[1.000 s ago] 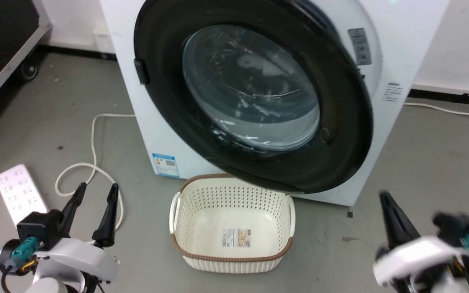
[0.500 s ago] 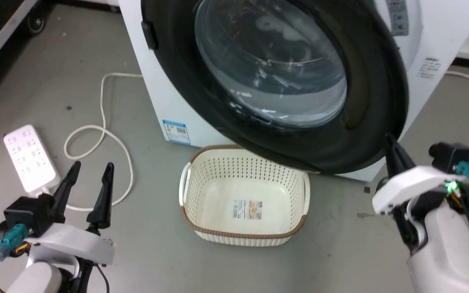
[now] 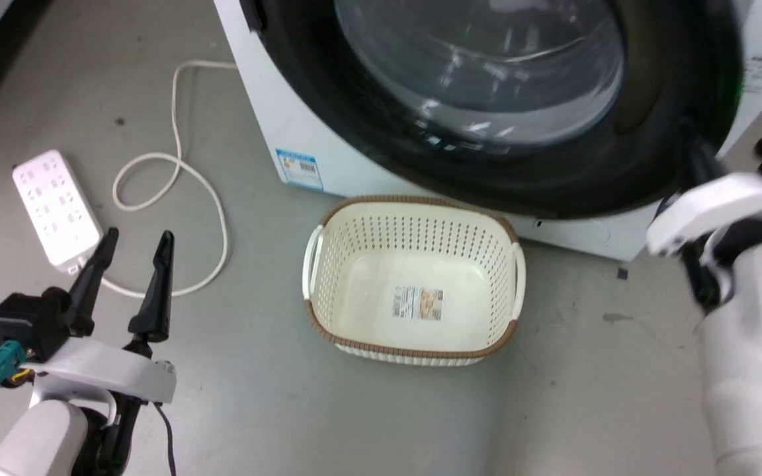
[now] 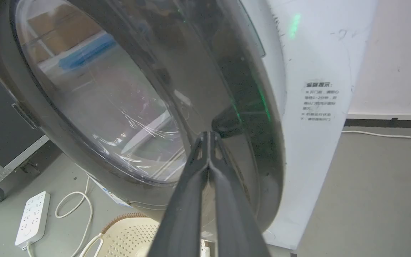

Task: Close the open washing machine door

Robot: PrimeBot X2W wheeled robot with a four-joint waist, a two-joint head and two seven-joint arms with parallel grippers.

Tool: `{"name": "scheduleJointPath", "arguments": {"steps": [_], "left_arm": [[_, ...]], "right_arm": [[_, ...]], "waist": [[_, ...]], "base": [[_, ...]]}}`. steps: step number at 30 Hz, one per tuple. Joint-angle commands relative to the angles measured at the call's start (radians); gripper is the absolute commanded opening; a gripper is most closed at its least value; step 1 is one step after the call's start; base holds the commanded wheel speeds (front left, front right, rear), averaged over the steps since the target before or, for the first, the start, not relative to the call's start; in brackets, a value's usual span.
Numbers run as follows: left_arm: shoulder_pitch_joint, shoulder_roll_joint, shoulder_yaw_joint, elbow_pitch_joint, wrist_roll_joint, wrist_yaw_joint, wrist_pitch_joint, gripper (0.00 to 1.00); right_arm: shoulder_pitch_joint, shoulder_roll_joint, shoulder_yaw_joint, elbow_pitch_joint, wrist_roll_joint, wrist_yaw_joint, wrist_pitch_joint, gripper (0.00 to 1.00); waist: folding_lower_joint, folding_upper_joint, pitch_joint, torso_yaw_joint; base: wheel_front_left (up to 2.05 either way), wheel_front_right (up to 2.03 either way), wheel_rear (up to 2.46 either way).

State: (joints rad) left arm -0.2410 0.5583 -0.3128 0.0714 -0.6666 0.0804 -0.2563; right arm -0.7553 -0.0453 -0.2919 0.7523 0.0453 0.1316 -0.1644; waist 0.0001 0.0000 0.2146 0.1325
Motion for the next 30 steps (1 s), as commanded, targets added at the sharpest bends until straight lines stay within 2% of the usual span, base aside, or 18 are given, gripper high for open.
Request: {"name": "scheduleJointPath", "arguments": {"steps": [1,8,17,24,30], "left_arm": [[-0.017,-0.004,0.006,-0.003,0.008,-0.008,-0.005,1.0],[-0.031,-0.014,0.029,0.0,0.021,-0.028,-0.005,1.0],[-0.036,-0.03,0.044,0.016,0.035,-0.051,-0.005,1.0],[-0.02,-0.037,0.05,0.033,0.043,-0.05,-0.005,1.0],[0.021,-0.045,0.049,0.041,0.053,-0.031,-0.005,1.0]], "right_arm": [[-0.043,-0.005,-0.031,0.004,-0.032,-0.001,0.0,0.0],[-0.139,-0.005,-0.133,0.002,-0.145,-0.001,0.012,0.0],[-0.209,-0.005,-0.213,-0.03,-0.184,-0.001,-0.016,0.0],[-0.161,-0.005,-0.152,-0.049,-0.132,-0.001,-0.05,0.0],[-0.006,-0.005,-0.049,-0.152,-0.038,-0.001,-0.073,0.0]], "waist": [[-0.0001,0.0,0.023,0.01],[-0.0001,0.0,0.055,0.019],[-0.0001,0.0,0.058,0.015],[-0.0001,0.0,-0.01,-0.027],[-0.0001,0.0,-0.109,-0.084]], "base": [[0.0,0.0,0.0],[0.0,0.0,0.0],[0.0,0.0,0.0],[0.0,0.0,0.0],[0.0,0.0,0.0]]}}
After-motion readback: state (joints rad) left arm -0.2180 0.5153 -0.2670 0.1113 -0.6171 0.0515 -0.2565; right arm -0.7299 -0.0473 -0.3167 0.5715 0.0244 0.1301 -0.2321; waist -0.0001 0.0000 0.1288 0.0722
